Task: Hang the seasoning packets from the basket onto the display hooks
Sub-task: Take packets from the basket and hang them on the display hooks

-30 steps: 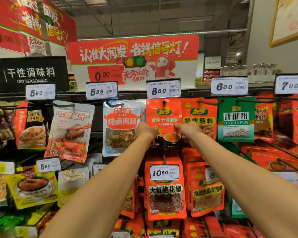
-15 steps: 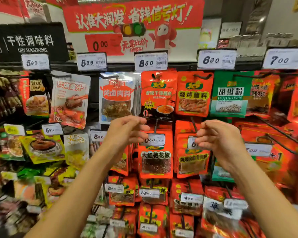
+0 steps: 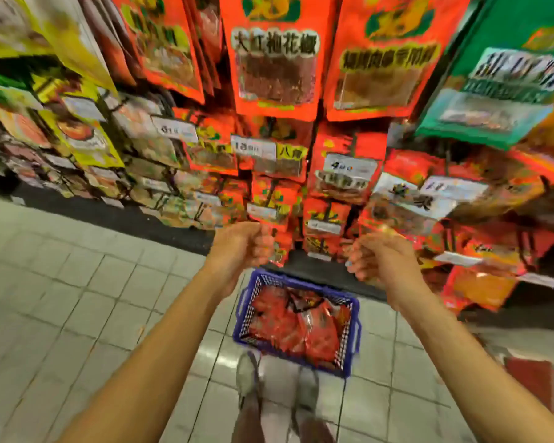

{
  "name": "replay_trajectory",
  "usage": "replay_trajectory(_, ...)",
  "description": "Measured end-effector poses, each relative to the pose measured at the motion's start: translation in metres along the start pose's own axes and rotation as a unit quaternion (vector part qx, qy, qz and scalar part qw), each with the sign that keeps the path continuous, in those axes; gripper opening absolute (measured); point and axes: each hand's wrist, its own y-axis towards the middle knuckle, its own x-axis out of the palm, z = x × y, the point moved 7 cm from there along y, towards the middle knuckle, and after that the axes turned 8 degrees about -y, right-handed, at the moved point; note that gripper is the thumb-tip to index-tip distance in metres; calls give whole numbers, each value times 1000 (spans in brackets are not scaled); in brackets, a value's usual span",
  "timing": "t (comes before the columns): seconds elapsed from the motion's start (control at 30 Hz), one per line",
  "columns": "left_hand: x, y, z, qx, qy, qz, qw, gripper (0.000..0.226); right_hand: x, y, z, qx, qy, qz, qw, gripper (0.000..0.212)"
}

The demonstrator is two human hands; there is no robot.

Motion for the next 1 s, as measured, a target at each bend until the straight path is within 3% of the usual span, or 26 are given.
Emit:
replay_trajectory(0.23, -74, 90, -219, -173, 33, 108, 978, 22, 53, 61, 233, 195, -52, 15, 979, 15)
replay_trajectory(0.37, -121, 143, -333, -266, 28, 134, 954, 28, 83, 101, 365, 251, -123, -9, 960, 18)
replay_trajectory(0.43, -142, 169, -375, -272, 56, 149, 949, 29, 99, 117, 417, 259, -139, -43, 955, 11)
replay_trajectory(0.57, -162, 217, -434, -282, 35, 161, 945, 25, 127, 155, 495, 273, -176, -13, 946, 23)
replay_trajectory(0.67, -174, 253, -457, -266, 41, 171, 948, 21, 165, 191, 523, 178, -310, -72, 931, 24)
replay_trajectory(0.73, -184, 275, -471, -248, 67, 167, 952, 26, 192, 218, 531, 78, -434, -86, 894, 21)
replay_trajectory(0.83, -201, 300, -491, -240, 95, 156, 953, 27, 237, 252, 550, -12, -487, -120, 865, 32)
replay_trajectory(0.93, -219, 312, -507, -238, 84, 158, 954, 18, 283, 272, 574, -108, -583, -194, 782, 65)
replay_trajectory(1.0, -231, 313, -516, -239, 88, 161, 953, 13, 298, 280, 585, -125, -645, -203, 726, 74)
